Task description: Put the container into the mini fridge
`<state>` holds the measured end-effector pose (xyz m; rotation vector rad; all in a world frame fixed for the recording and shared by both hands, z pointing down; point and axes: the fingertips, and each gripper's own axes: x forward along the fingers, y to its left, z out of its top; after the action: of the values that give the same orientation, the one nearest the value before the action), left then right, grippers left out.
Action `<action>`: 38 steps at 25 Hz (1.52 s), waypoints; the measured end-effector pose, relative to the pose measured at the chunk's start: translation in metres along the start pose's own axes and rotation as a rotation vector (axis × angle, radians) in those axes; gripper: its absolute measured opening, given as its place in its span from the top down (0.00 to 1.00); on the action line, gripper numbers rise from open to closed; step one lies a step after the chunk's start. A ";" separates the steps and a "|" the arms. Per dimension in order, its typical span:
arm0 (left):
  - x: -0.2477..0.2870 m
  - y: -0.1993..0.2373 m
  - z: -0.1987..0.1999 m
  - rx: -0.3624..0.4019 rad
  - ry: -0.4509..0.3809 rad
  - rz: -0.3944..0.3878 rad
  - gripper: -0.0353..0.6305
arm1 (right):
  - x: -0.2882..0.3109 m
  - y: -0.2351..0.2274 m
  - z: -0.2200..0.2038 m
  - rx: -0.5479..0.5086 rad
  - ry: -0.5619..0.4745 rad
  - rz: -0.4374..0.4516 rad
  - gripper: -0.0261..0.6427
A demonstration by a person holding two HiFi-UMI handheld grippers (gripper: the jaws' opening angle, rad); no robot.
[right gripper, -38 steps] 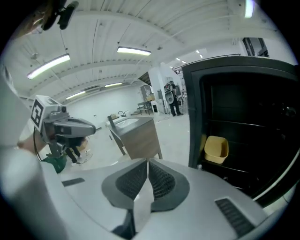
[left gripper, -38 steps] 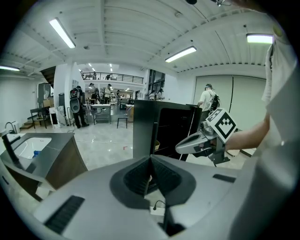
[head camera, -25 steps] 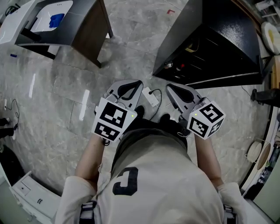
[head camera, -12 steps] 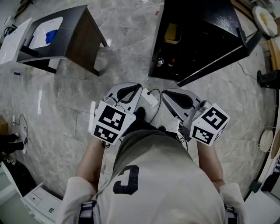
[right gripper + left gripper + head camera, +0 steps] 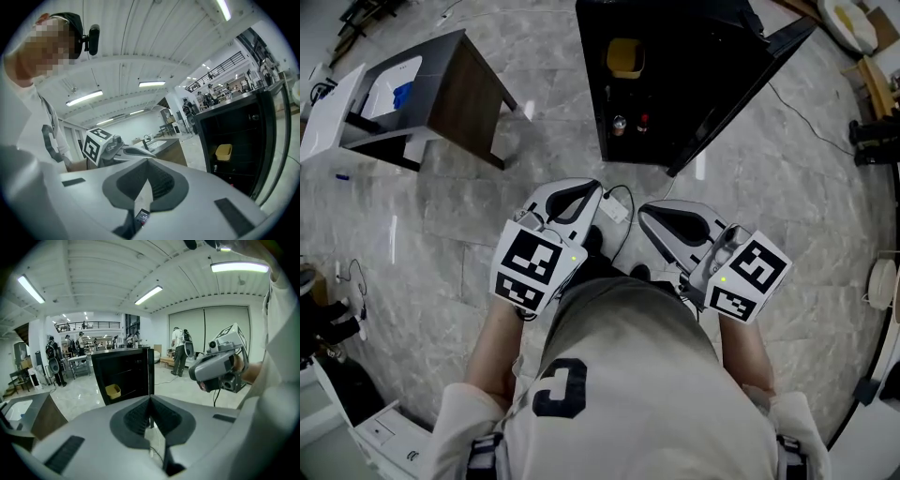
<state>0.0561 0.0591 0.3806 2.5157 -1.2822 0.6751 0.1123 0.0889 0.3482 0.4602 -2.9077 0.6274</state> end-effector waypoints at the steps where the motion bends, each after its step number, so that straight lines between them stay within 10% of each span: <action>1: -0.002 -0.008 -0.001 -0.006 0.000 0.011 0.86 | -0.008 0.003 -0.004 0.008 -0.004 0.012 0.92; 14: -0.062 -0.016 -0.026 -0.135 0.012 0.151 0.86 | -0.005 0.049 -0.013 0.022 0.016 0.164 0.92; 38: -0.073 0.073 -0.037 -0.094 -0.022 0.062 0.86 | 0.094 0.053 0.002 -0.034 0.069 0.096 0.92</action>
<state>-0.0507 0.0826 0.3756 2.4238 -1.3715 0.5872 0.0064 0.1086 0.3442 0.2905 -2.8840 0.5935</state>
